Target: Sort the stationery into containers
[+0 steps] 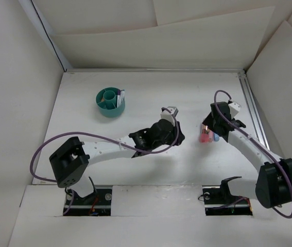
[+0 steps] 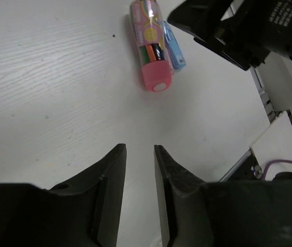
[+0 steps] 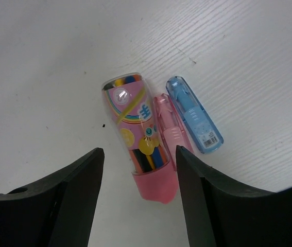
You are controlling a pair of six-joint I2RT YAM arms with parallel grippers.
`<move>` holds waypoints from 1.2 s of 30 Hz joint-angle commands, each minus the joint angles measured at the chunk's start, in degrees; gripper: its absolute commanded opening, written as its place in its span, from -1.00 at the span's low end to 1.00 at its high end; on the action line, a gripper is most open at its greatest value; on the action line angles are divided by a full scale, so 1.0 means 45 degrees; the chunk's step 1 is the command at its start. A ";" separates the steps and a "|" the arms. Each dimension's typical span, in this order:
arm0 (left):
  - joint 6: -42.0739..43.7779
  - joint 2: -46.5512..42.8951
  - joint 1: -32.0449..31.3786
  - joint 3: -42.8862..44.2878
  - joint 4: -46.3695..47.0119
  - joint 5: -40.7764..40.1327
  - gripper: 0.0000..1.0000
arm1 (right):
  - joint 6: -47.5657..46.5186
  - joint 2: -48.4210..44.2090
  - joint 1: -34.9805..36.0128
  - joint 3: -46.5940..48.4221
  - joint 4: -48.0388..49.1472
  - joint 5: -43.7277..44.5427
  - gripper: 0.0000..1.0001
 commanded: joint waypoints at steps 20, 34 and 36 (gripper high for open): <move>0.0636 0.1210 -0.0491 0.0065 0.1755 0.1612 -0.33 | -0.1358 0.3301 -0.1188 0.1154 0.2396 -0.2815 0.22; 0.0910 0.0411 -0.0491 -0.0461 0.0800 -0.0222 -0.24 | -0.0597 0.4201 0.0041 0.1680 0.2904 -0.4708 -0.28; 0.1047 0.0409 -0.0491 -0.0579 0.0408 -0.0866 -0.18 | -0.0246 0.4358 0.0489 0.1681 0.3449 -0.5216 -0.30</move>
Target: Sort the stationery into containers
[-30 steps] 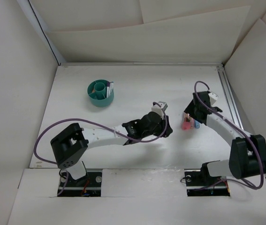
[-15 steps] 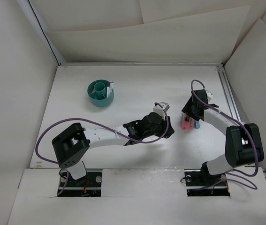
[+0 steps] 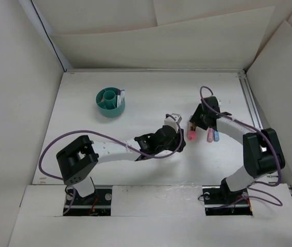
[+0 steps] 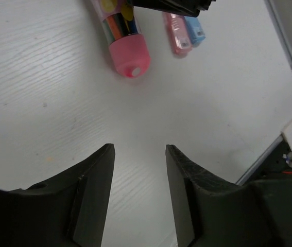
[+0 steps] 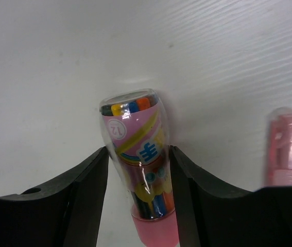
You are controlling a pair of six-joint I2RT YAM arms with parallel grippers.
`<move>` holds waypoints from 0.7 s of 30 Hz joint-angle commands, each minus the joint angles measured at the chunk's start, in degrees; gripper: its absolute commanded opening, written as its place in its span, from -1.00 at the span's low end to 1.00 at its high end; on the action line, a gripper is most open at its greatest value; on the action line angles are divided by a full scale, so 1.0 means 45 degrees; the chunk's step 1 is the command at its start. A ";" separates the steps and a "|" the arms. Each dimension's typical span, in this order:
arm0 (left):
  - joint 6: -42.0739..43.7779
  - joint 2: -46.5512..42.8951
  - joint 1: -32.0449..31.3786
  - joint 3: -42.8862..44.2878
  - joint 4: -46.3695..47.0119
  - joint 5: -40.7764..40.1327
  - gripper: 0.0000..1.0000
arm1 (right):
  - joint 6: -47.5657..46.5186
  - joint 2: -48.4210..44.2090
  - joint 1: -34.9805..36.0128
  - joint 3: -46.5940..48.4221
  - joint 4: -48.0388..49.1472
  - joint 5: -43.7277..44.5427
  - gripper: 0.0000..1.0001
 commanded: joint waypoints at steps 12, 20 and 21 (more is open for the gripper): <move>0.0792 0.1056 -0.0015 0.0502 -0.0882 -0.2628 0.15 | 0.1470 0.1525 0.2137 0.1380 0.1399 -0.0987 -0.36; 0.0909 0.2796 -0.0015 0.2316 -0.1896 -0.4443 0.12 | 0.1587 0.1113 0.2389 0.1146 0.1399 -0.0850 -0.14; 0.0909 0.2953 -0.0015 0.2474 -0.2053 -0.4620 0.12 | 0.1587 0.0978 0.2391 0.1146 0.1399 -0.0850 -0.08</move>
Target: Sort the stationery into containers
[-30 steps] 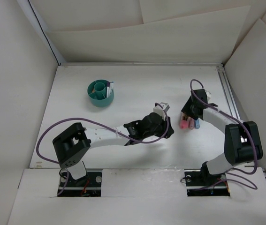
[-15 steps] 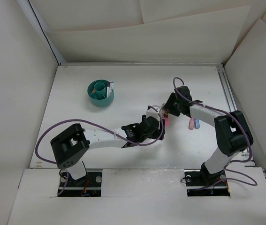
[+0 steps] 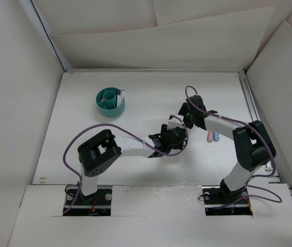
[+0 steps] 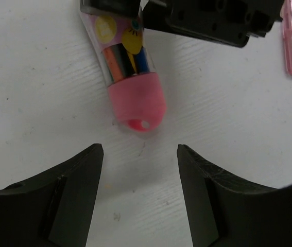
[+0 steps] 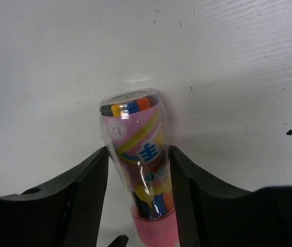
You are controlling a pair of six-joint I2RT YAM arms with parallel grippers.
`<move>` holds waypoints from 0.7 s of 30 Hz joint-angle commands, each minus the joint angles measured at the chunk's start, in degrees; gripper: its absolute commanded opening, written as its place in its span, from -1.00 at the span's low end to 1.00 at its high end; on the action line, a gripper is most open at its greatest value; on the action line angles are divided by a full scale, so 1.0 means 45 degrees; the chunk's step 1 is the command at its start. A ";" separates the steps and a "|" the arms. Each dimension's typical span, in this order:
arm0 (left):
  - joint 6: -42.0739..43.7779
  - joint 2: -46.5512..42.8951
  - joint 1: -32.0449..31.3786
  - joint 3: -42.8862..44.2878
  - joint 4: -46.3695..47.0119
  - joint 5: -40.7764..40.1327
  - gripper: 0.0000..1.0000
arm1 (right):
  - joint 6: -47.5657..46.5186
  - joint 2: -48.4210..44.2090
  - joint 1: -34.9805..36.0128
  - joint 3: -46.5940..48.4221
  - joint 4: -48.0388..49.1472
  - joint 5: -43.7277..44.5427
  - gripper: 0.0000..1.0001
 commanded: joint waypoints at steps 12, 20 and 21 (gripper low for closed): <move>0.0292 0.1293 -0.0015 0.1642 -0.0412 -0.1619 0.09 | 0.0207 -0.1149 0.0205 -0.0050 0.0233 0.0209 0.11; 0.0176 0.2035 -0.0015 0.2131 -0.0529 -0.2244 -0.03 | 0.0207 -0.1538 0.0205 -0.0283 0.0233 0.0092 0.15; 0.0176 0.2036 -0.0015 0.2132 -0.0529 -0.2379 -0.03 | 0.0207 -0.1540 0.0205 -0.0284 0.0233 0.0092 0.15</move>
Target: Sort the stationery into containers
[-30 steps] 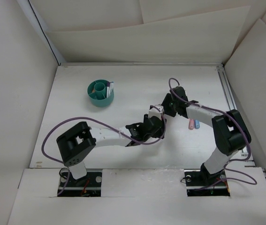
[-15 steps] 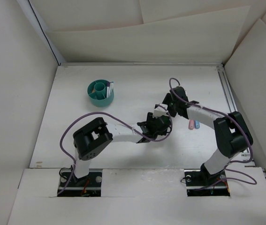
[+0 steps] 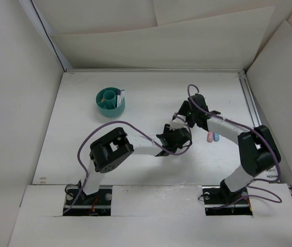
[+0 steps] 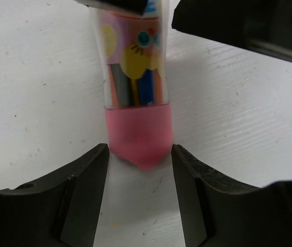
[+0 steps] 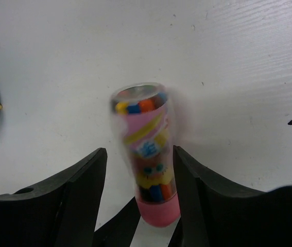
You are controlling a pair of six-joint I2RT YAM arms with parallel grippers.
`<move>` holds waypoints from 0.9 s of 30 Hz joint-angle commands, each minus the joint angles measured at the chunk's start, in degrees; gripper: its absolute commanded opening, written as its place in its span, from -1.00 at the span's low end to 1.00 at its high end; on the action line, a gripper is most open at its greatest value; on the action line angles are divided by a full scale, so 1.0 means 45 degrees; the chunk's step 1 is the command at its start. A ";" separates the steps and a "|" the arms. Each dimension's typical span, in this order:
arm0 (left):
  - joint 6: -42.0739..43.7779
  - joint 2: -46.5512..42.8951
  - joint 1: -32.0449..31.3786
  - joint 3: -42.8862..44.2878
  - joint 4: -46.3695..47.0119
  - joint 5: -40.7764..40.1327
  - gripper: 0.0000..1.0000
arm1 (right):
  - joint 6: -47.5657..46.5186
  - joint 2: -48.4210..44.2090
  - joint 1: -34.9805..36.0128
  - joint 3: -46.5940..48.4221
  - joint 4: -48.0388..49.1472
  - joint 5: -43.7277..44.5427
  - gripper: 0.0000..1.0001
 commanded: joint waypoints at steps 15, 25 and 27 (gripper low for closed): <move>0.0113 0.0455 0.0219 0.0944 0.0157 -0.1105 -0.07 | -0.0002 -0.0387 0.0122 -0.0100 0.0457 -0.0069 0.22; 0.0113 0.0027 0.0336 0.0652 0.0157 -0.1242 -0.94 | -0.0393 -0.1596 0.0122 0.0016 0.0008 -0.0186 0.51; 0.0113 -0.0636 0.0336 0.0379 0.0022 -0.1358 -0.98 | -0.0665 -0.2240 0.0122 0.0017 -0.0322 -0.0069 0.54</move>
